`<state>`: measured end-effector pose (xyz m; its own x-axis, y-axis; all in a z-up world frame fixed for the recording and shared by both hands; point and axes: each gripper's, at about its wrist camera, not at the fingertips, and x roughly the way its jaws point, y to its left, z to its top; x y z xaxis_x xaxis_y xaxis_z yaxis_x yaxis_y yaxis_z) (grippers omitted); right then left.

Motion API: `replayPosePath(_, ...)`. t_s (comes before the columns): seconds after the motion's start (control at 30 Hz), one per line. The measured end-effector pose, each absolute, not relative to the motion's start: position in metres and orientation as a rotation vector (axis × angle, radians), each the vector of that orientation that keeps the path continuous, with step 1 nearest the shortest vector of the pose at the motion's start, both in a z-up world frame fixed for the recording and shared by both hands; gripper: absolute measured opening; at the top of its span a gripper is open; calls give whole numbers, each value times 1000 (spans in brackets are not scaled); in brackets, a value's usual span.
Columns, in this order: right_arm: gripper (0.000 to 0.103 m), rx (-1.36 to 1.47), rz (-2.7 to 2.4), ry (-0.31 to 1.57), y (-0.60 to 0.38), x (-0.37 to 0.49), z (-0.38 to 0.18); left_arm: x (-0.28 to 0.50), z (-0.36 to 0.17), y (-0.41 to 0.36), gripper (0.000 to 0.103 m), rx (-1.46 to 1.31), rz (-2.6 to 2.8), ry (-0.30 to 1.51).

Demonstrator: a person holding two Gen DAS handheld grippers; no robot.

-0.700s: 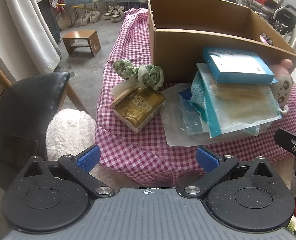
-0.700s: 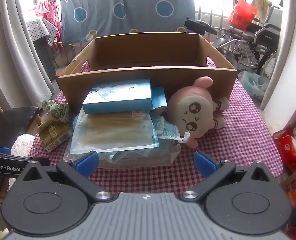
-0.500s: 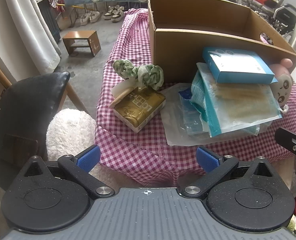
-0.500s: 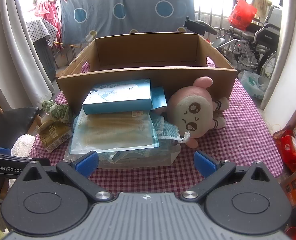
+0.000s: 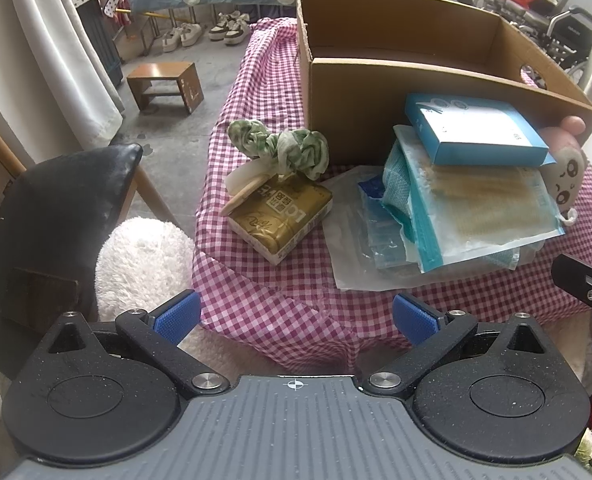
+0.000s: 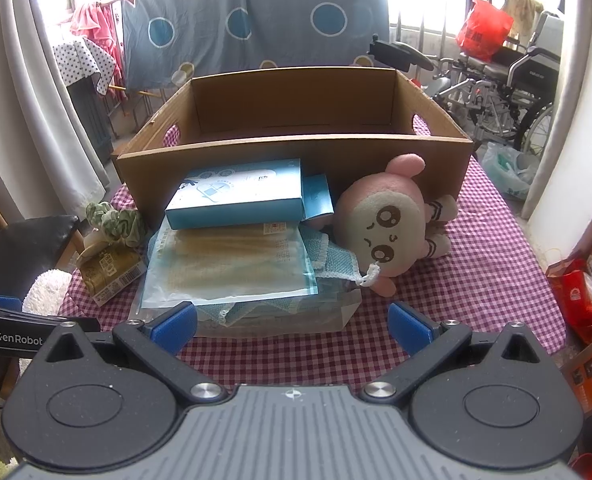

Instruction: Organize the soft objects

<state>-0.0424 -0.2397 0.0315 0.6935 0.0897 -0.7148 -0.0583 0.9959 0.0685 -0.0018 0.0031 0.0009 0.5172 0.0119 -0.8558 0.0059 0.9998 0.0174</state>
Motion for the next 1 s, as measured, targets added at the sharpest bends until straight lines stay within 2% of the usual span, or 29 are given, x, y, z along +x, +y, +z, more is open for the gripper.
replayPosePath(1.0, 103, 38, 89, 791, -237, -43, 34, -4, 2, 5, 103, 27, 10, 1029)
